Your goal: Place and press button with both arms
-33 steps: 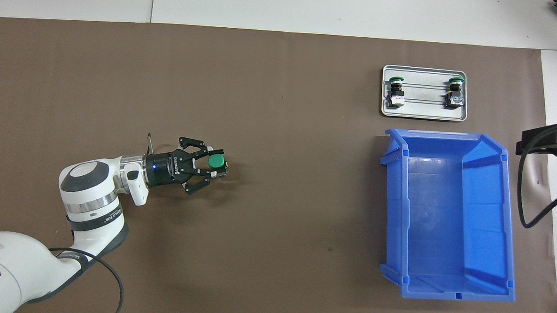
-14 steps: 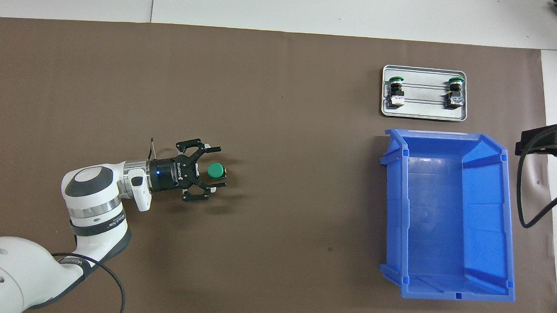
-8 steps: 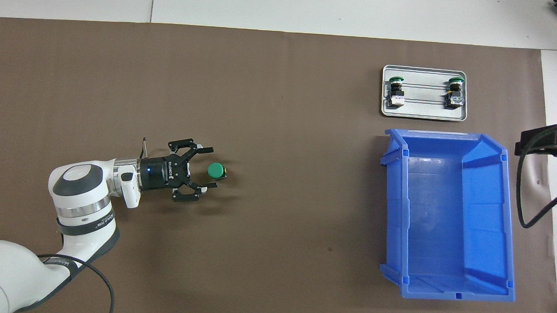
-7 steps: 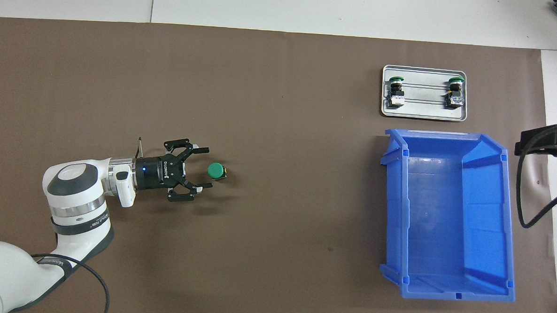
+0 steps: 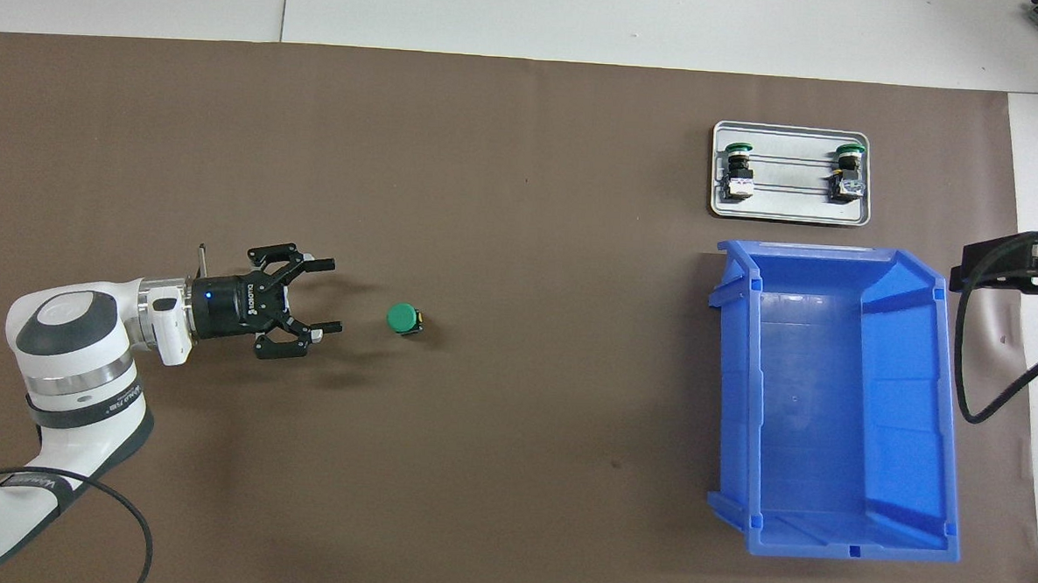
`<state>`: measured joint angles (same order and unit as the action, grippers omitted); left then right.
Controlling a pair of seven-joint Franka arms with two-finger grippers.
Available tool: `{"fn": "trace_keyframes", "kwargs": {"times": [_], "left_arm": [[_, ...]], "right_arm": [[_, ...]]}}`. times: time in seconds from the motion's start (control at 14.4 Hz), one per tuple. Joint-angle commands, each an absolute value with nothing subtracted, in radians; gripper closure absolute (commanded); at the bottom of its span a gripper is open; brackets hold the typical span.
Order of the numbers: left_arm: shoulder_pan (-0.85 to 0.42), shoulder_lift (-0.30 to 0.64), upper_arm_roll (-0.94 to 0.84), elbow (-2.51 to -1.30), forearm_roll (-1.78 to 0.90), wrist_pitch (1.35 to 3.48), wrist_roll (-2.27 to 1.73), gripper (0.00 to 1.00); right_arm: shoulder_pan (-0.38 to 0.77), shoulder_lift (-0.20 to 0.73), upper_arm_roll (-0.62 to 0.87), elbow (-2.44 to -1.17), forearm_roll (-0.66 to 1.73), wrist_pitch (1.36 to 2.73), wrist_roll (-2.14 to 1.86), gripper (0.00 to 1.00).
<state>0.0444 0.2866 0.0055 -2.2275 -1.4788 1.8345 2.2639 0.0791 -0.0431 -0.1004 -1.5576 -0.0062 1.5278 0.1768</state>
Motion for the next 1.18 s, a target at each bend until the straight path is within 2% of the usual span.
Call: {"fn": "trace_keyframes", "kwargs": {"times": [0.0, 0.49, 0.91, 1.11], "left_arm": [[0.081, 0.273, -0.002, -2.18, -1.424, 1.83, 2.166, 0.05], [0.081, 0.256, -0.002, -2.05, -1.298, 1.856, 1.831, 0.05], [-0.037, 0.08, -0.005, -2.028, -1.06, 2.101, 1.355, 0.05], [-0.089, 0.054, -0.009, -2.016, -0.964, 2.125, 1.101, 0.05]], "right_arm": [[0.06, -0.04, -0.095, -1.54, 0.02, 1.509, 0.19, 0.0], [0.077, -0.051, -0.095, -1.557, 0.02, 1.517, 0.193, 0.0], [0.08, -0.052, -0.095, -1.565, 0.02, 1.519, 0.178, 0.0], [0.08, -0.052, -0.095, -1.566, 0.018, 1.522, 0.179, 0.0]]}}
